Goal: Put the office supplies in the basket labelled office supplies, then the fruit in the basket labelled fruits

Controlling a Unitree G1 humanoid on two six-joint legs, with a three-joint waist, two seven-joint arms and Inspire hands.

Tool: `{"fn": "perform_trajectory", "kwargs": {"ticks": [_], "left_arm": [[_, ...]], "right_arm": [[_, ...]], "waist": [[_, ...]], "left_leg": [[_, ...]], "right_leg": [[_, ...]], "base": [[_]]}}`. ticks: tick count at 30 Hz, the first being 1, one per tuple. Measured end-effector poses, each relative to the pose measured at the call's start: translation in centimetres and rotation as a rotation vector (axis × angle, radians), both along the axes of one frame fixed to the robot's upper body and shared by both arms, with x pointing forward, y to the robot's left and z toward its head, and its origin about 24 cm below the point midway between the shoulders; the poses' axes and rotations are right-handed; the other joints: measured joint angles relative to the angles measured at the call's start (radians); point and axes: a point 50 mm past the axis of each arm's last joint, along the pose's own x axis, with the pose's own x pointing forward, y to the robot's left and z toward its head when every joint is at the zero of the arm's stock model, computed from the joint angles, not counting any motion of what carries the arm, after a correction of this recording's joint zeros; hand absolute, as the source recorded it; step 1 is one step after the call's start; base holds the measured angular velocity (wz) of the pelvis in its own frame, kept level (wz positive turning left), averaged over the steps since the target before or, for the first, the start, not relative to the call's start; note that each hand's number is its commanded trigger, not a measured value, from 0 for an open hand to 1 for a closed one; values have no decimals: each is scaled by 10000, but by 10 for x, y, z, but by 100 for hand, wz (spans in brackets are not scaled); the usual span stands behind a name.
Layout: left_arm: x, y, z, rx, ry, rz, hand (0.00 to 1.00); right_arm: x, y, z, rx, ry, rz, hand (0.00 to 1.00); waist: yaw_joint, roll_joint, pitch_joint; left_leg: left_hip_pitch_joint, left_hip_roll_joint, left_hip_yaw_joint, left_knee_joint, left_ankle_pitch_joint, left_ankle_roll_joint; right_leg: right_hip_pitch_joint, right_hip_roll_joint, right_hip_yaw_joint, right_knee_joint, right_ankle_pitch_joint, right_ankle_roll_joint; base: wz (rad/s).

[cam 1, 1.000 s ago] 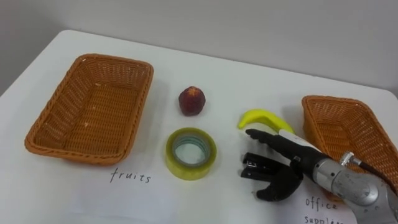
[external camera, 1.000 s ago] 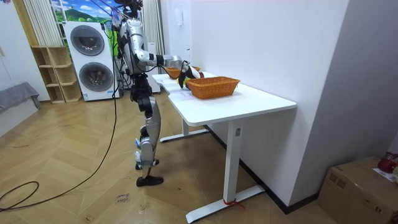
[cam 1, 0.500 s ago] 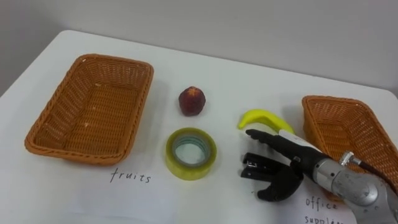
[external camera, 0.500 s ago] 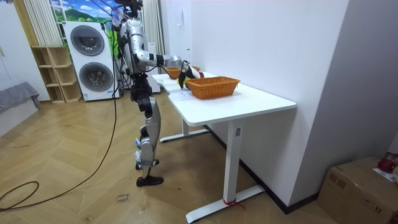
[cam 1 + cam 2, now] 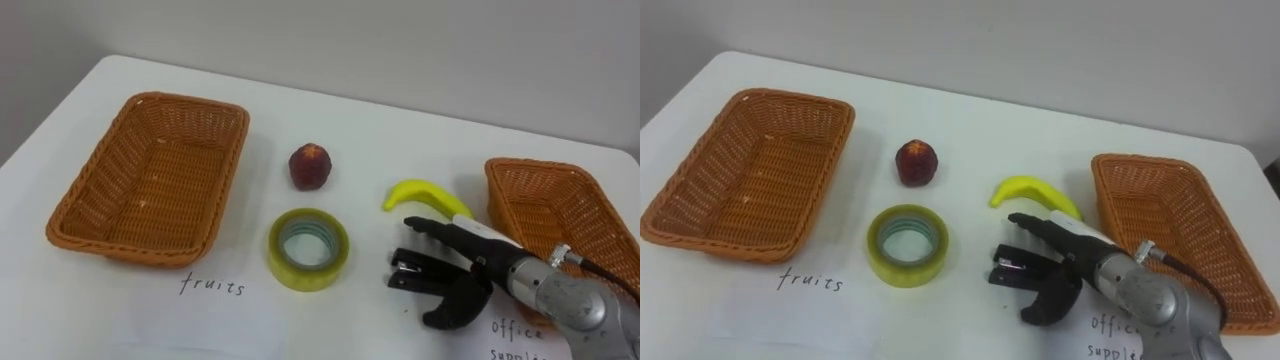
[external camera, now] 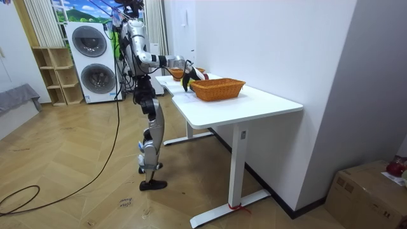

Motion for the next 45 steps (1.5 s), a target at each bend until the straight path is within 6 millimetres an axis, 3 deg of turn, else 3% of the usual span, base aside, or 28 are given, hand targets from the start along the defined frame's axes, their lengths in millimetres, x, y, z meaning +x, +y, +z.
{"fn": "perform_trajectory", "kwargs": {"ticks": [35, 45], "left_arm": [[4, -5, 0, 191, 96, -44, 0], [10, -10, 0, 85, -216, -120, 0]], "right_arm": [[2, 12, 1, -770, -220, -662, 0], [2, 21, 4, -1560, -369, -403, 0]], "waist": [[-70, -10, -15], [-29, 86, -62]], "left_leg": [[-32, 6, 3, -31, -3, -1], [-20, 5, 17, -35, -2, -2]], "right_leg": [[-55, 20, 12, 24, 1, 0], [-53, 28, 48, 26, 11, -13]], "base": [[0], [0]]}}
